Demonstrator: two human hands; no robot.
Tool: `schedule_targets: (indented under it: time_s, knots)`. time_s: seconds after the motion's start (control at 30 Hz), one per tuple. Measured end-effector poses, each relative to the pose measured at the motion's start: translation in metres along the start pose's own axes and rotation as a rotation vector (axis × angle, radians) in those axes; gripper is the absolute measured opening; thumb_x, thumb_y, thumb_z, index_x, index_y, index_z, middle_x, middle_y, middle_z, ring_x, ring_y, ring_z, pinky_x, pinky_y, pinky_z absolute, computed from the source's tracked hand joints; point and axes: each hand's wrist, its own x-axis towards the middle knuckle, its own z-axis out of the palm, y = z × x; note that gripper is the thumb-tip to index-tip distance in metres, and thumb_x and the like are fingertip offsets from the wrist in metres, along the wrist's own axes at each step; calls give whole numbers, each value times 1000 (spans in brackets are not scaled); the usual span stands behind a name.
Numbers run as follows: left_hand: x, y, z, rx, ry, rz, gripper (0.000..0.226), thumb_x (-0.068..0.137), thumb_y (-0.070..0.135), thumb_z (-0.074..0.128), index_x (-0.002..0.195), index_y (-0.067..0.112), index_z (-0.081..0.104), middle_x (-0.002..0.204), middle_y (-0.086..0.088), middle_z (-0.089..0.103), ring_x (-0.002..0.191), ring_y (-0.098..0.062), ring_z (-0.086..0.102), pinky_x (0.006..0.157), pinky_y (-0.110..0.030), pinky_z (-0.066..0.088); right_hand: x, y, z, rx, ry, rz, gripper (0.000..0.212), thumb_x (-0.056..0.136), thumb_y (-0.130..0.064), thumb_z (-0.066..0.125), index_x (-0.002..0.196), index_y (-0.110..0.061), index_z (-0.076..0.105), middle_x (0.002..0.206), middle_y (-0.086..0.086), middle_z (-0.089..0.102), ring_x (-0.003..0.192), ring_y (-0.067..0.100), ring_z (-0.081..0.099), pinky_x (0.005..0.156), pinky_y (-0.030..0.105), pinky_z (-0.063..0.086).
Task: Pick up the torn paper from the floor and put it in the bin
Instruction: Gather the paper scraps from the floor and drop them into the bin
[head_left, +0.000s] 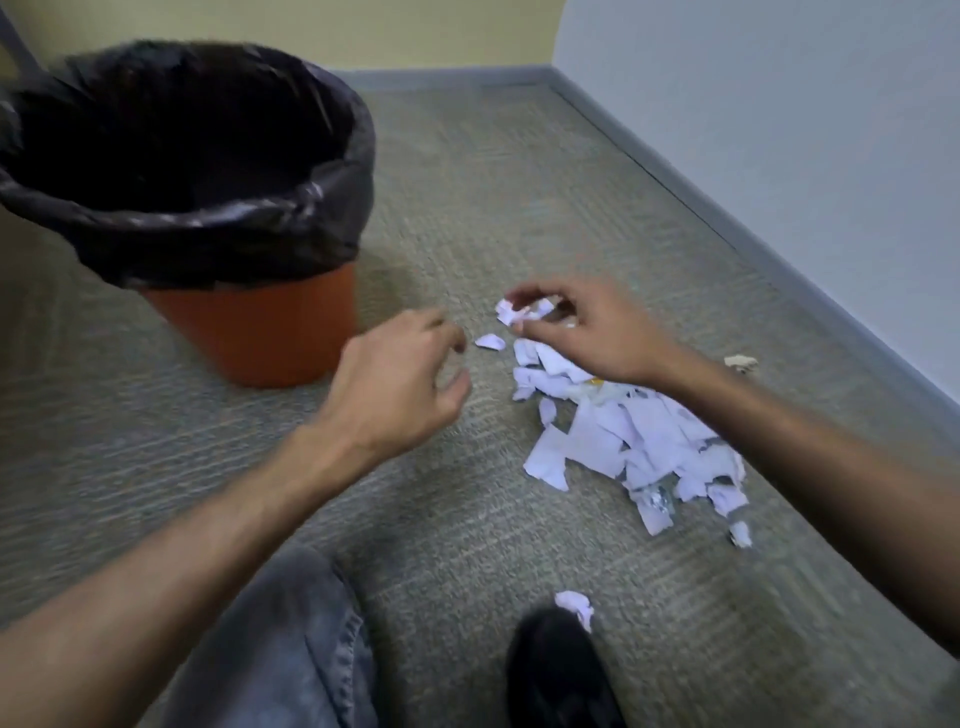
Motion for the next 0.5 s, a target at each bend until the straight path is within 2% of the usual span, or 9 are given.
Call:
schedule_targets:
  time_s: [0.17, 0.33, 0.5]
  knots:
    - [-18, 56, 79, -64, -368, 66, 34, 87, 43, 52, 112, 23, 61, 108, 0, 60, 103, -24, 59, 78, -39, 52, -81, 77, 14, -82, -86, 192, 33, 90, -39, 67, 120, -25, 65, 116, -11, 68, 93, 7, 66, 85, 34, 54]
    - [-32, 89, 131, -127, -566, 76, 38, 87, 43, 55, 119, 22, 58, 116, -1, 59, 112, -23, 55, 86, -36, 48, -141, 122, 21, -200, -135, 357, 35, 89, -41, 66, 121, -28, 63, 111, -15, 65, 88, 6, 65, 77, 31, 51]
    - [-47, 106, 159, -104, -717, 125, 41, 85, 53, 57, 110, 21, 58, 111, -1, 60, 109, -25, 57, 86, -37, 48, -174, 157, 34, -331, -158, 473, 47, 88, -53, 62, 129, -30, 58, 121, -10, 66, 98, 11, 65, 82, 33, 52]
